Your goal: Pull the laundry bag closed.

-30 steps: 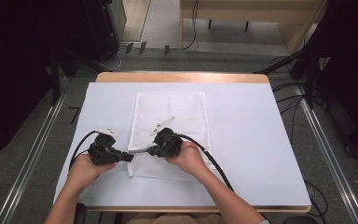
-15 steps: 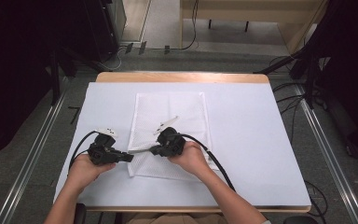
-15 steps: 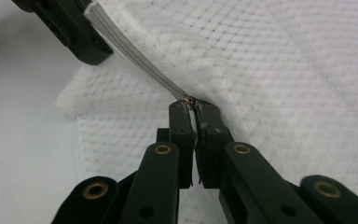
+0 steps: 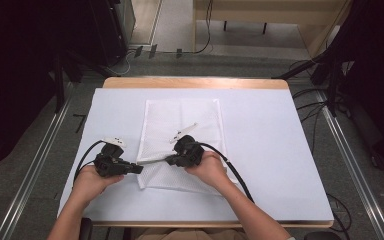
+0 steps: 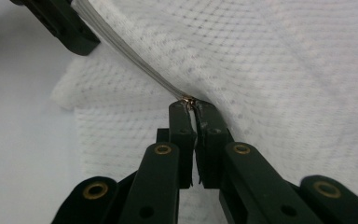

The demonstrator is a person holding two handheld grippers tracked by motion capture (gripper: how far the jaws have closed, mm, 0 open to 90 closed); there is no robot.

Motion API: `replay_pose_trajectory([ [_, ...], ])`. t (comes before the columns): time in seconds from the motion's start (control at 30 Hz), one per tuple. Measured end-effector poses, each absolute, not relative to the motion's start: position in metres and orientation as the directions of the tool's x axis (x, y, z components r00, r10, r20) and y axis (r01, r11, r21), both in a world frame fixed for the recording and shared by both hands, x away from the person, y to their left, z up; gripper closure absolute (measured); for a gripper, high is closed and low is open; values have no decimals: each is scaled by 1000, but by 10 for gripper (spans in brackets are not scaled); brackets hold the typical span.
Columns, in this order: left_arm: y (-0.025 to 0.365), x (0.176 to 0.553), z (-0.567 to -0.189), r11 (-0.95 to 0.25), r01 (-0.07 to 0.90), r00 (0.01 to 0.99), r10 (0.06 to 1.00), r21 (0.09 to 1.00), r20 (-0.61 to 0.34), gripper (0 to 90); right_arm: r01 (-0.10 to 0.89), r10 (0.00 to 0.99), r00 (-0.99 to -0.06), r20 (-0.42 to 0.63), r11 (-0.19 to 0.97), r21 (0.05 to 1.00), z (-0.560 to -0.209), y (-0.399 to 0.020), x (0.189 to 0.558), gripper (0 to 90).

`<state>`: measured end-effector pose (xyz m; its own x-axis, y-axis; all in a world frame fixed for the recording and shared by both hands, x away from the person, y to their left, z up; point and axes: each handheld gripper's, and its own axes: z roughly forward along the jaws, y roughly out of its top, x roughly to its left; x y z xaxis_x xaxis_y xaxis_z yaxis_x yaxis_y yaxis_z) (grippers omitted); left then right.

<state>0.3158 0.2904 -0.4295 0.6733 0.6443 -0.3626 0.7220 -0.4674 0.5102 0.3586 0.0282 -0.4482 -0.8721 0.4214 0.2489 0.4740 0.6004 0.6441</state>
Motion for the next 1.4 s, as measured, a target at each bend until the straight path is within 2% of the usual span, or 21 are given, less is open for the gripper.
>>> replay_pose_trajectory([
  [1.4,294,315,-430,-467,723,674,637,509,-373,884,503,468,-851,236,604,618,-447,-5,363,879],
])
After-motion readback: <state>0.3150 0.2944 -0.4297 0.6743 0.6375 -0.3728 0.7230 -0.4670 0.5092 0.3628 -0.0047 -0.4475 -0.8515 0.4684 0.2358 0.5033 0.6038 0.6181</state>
